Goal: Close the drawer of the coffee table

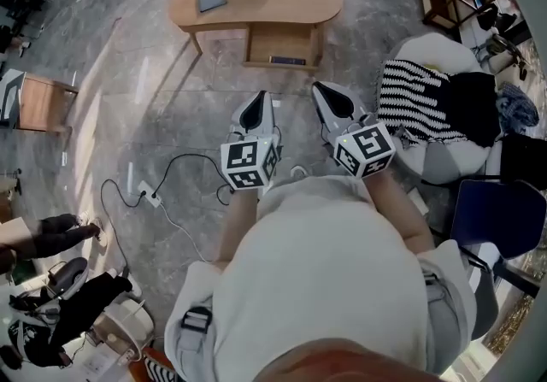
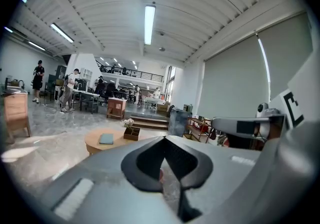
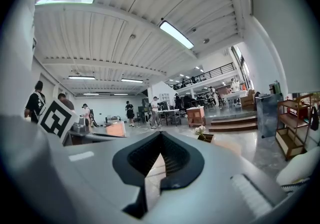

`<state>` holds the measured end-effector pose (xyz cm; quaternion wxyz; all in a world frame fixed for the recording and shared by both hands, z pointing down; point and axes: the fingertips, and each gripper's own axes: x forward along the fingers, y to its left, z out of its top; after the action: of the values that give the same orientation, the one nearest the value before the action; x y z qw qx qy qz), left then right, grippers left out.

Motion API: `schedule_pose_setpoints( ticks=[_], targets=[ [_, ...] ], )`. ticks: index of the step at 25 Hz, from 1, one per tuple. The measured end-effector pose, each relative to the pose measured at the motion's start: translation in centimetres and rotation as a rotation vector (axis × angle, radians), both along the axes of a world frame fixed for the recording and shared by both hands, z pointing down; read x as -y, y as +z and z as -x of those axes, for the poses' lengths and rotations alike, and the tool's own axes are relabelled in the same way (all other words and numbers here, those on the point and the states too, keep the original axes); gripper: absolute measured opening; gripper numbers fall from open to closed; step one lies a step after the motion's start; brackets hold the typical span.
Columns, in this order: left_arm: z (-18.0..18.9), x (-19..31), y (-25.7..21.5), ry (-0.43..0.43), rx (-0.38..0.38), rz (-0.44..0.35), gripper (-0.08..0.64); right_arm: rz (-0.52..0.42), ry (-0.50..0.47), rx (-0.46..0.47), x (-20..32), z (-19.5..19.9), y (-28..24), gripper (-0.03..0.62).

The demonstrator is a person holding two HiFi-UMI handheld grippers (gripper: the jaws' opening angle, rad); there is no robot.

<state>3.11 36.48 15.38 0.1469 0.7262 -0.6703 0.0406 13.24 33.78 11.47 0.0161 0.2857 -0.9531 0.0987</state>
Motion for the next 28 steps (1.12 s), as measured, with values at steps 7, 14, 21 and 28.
schedule_pose_setpoints(
  ticks=[7,14,21,28],
  targets=[
    [0.9,-0.5,0.7,-0.011,0.002,0.021,0.002,0.032,0.000,-0.015,-0.8,0.1,0.9,-0.002],
    [2.6,0.1,1.2,-0.061,-0.039,0.022,0.002,0.046,-0.001,-0.021,0.1,0.5,1.3,0.000],
    [5.4,1.8,2.3,-0.118,-0.071,0.040,0.002,0.069,0.006,-0.014,2.5,1.5,2.0,0.000],
    [7.7,5.1,3.0,-0.126,-0.066,0.047,0.002,0.074,0.001,-0.016,6.4,3.8,3.0,-0.002]
  ],
)
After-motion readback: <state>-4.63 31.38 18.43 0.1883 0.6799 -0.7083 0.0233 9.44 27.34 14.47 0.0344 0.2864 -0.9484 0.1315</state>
